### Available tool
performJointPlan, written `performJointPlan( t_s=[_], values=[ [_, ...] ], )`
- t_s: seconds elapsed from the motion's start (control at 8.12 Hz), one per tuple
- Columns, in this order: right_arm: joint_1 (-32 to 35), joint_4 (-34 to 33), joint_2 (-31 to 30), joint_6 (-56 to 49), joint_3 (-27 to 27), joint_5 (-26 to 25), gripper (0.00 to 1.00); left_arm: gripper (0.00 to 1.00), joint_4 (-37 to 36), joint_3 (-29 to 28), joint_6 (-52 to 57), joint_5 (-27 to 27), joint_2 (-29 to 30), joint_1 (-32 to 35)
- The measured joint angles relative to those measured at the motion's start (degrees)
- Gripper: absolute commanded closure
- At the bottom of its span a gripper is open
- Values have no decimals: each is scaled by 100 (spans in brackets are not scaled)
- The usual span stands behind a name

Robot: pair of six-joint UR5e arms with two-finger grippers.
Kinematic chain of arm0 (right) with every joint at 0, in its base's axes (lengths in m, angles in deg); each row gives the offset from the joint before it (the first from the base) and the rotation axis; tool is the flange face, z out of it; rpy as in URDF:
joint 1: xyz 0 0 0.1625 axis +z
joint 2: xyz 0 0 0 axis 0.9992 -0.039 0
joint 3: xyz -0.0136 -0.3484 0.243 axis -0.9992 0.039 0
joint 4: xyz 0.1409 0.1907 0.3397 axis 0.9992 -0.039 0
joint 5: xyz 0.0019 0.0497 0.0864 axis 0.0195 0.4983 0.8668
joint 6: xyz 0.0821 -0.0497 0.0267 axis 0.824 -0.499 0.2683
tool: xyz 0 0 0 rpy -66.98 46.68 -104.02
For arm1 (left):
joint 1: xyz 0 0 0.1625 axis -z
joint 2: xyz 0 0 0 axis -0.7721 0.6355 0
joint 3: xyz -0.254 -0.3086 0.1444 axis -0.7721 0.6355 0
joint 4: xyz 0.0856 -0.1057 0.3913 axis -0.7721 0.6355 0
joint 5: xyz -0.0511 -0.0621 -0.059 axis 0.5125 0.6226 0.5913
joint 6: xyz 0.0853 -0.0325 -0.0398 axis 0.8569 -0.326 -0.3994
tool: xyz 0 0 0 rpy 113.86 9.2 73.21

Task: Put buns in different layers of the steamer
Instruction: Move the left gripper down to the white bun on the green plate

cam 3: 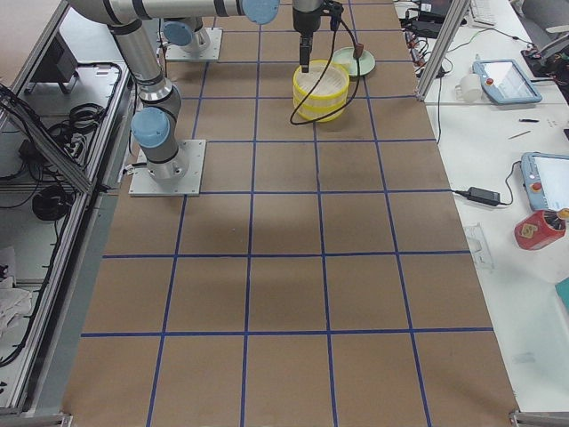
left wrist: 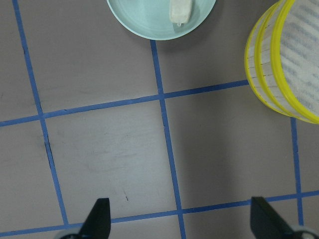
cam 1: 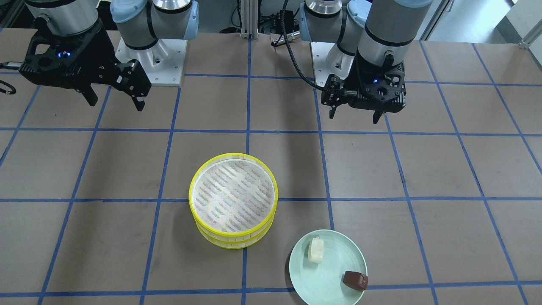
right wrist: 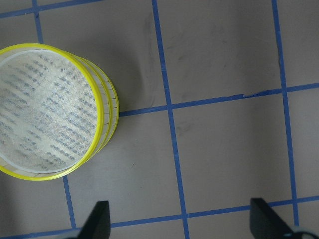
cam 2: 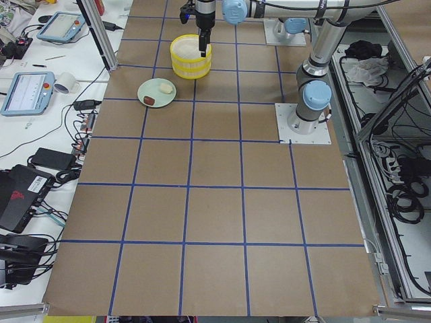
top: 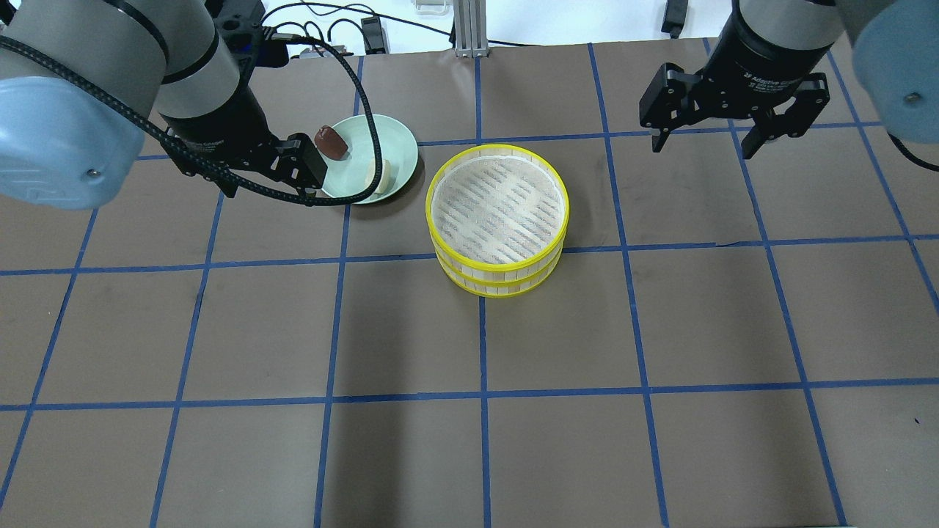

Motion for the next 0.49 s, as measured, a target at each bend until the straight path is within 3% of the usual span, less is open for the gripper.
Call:
performJointPlan(
  t_s=[0.49],
  values=[
    [4,11,0,0,-5,-3,0,0,-34,7,19,13,68,-12]
  ],
)
